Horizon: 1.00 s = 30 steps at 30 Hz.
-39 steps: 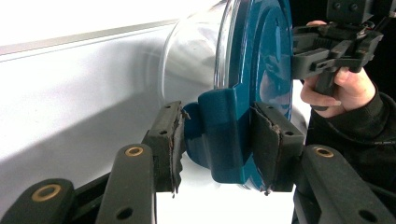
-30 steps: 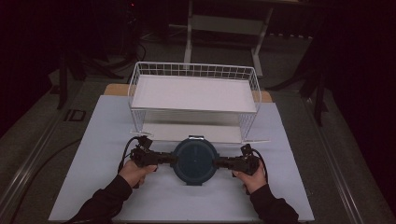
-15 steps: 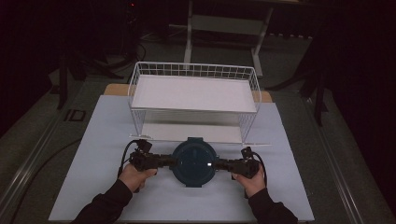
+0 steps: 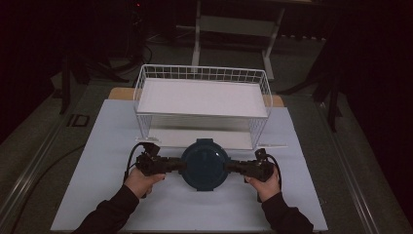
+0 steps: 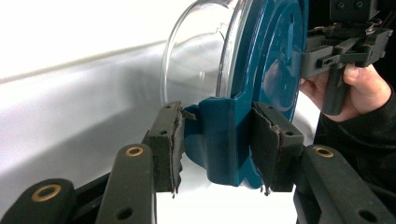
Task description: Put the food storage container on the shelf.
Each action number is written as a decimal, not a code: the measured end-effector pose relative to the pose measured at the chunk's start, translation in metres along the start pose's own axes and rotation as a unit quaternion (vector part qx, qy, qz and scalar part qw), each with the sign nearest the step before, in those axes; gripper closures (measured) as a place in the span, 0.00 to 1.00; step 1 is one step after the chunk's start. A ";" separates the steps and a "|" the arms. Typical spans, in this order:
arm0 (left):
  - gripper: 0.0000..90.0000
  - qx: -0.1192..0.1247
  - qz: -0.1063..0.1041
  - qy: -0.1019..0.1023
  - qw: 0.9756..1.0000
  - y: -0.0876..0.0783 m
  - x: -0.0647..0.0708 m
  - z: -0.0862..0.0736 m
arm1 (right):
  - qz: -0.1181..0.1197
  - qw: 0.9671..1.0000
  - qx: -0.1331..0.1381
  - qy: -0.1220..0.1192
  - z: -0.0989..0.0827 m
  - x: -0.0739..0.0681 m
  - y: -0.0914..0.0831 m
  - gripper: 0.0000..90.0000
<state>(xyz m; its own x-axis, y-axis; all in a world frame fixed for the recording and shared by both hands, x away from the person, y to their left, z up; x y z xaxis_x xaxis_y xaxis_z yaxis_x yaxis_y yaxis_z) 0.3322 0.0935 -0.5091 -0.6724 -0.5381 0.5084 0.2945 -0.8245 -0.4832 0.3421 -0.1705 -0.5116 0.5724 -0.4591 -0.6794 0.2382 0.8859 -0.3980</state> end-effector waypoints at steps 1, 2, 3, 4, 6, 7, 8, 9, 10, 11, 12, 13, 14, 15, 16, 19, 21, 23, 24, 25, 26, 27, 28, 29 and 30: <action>0.62 0.001 0.001 0.005 1.000 0.000 0.000 0.003 | 0.000 1.000 0.002 -0.005 0.004 0.000 -0.001 0.63; 0.62 0.005 0.003 0.009 1.000 -0.001 0.000 0.007 | 0.000 1.000 0.004 -0.008 0.007 -0.001 -0.002 0.63; 0.62 0.006 0.004 0.011 1.000 -0.001 0.001 0.010 | -0.001 1.000 0.007 -0.010 0.010 -0.001 -0.003 0.63; 0.62 0.010 0.005 0.013 1.000 -0.002 0.001 0.013 | -0.001 1.000 0.009 -0.014 0.014 -0.001 -0.003 0.63; 0.62 0.015 0.009 0.024 1.000 -0.002 0.001 0.019 | -0.001 1.000 0.014 -0.020 0.020 -0.003 -0.005 0.63; 0.62 0.020 0.010 0.027 0.999 -0.003 0.001 0.023 | -0.002 1.000 0.017 -0.026 0.024 -0.003 -0.006 0.63; 0.62 0.021 0.012 0.030 0.999 -0.003 0.001 0.025 | -0.001 0.999 0.020 -0.028 0.027 -0.003 -0.006 0.63; 0.62 0.026 0.014 0.033 0.999 -0.002 0.000 0.028 | -0.002 0.999 0.021 -0.032 0.030 -0.003 -0.007 0.63; 0.62 0.028 0.015 0.034 0.999 -0.002 -0.001 0.030 | -0.004 0.999 0.024 -0.034 0.033 -0.002 -0.007 0.63; 0.62 0.031 0.017 0.033 0.999 -0.001 -0.002 0.031 | -0.004 0.999 0.026 -0.038 0.036 -0.001 -0.007 0.63; 0.62 0.033 0.017 0.033 0.999 0.000 -0.004 0.033 | -0.004 0.999 0.027 -0.036 0.038 0.000 -0.007 0.63; 0.62 0.034 0.018 0.034 0.999 0.001 -0.005 0.034 | -0.005 0.999 0.030 -0.039 0.040 0.001 -0.006 0.63; 0.62 0.037 0.020 0.035 0.999 0.002 -0.007 0.035 | -0.006 0.999 0.030 -0.039 0.042 0.003 -0.006 0.63; 0.62 0.036 0.023 0.038 0.998 0.003 -0.009 0.036 | -0.006 0.999 0.033 -0.041 0.044 0.005 -0.005 0.63; 0.62 0.037 0.025 0.041 0.998 0.005 -0.012 0.037 | -0.008 0.998 0.032 -0.044 0.045 0.007 -0.004 0.63; 0.62 0.037 0.033 0.045 0.998 0.010 -0.020 0.039 | -0.009 0.998 0.035 -0.043 0.047 0.015 0.001 0.63; 0.62 0.035 0.036 0.044 0.998 0.013 -0.026 0.039 | -0.010 0.999 0.035 -0.040 0.047 0.021 0.005 0.63; 0.62 0.035 0.036 0.040 0.998 0.016 -0.031 0.037 | -0.011 0.999 0.036 -0.034 0.047 0.027 0.008 0.63; 0.62 0.036 0.037 0.040 0.998 0.017 -0.034 0.037 | -0.012 0.999 0.035 -0.034 0.047 0.029 0.010 0.63; 0.62 0.038 0.036 0.040 0.998 0.018 -0.037 0.037 | -0.013 0.999 0.037 -0.033 0.047 0.031 0.012 0.63; 0.62 0.040 0.037 0.042 0.998 0.019 -0.039 0.037 | -0.014 0.999 0.037 -0.032 0.048 0.033 0.014 0.63; 0.62 0.040 0.038 0.044 0.998 0.020 -0.043 0.038 | -0.014 0.999 0.039 -0.032 0.048 0.036 0.015 0.63; 0.62 0.041 0.039 0.043 0.997 0.021 -0.045 0.038 | -0.015 0.999 0.040 -0.033 0.048 0.038 0.018 0.63; 0.62 0.041 0.041 0.040 0.997 0.022 -0.046 0.038 | -0.016 0.999 0.040 -0.032 0.048 0.040 0.019 0.63; 0.62 0.041 0.041 0.039 0.998 0.023 -0.047 0.038 | -0.017 0.999 0.041 -0.031 0.049 0.042 0.021 0.63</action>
<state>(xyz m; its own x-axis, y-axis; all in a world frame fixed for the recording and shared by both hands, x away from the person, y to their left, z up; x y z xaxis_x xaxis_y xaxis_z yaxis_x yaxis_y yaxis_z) 0.3968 0.0932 -0.5169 -0.6935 -0.5916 0.4112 0.4026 -0.7915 -0.4599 0.4096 -0.1685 -0.5185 0.6096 -0.4857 -0.6264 0.3204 0.8738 -0.3657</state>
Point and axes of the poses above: each handheld gripper's, and its own axes: y roughly forward along the jaws, z roughly out of its top, x roughly to its right, the point moved 6 cm from there along y, roughly forward along the jaws, and after that the axes turned 4 degrees about y, right-handed, at the moved point
